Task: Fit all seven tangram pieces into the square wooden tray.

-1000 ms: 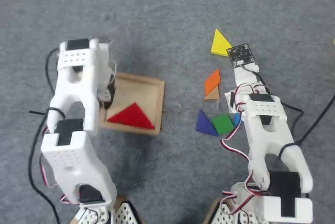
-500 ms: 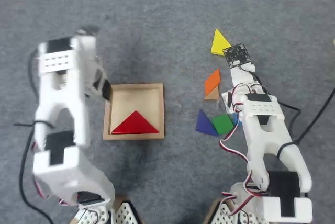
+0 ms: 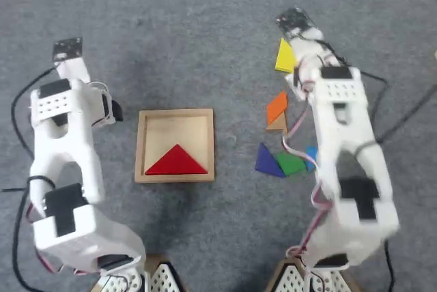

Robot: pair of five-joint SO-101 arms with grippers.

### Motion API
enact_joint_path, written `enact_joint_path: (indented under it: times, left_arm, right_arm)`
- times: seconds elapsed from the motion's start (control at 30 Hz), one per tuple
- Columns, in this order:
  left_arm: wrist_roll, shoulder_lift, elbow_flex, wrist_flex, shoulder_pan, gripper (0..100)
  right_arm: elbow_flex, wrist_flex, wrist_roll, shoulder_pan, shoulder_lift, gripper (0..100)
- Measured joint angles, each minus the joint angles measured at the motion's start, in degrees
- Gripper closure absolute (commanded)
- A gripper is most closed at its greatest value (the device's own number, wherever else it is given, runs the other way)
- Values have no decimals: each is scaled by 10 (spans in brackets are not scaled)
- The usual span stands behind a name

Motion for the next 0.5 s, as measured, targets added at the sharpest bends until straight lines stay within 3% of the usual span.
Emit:
enact_joint_path:
  times: [0.13,0.27,0.5]
  left_arm:
    - [0,0,13,-18,-7,779]
    - [1,0,14,-18,-9,779]
    - [1,0,17,-18,-8,779]
  right_arm:
    - [-170,26,55,-7,163,690]
    - [-330,62,75,-8,299,699]
    - [-555,67,3,5,476,698]
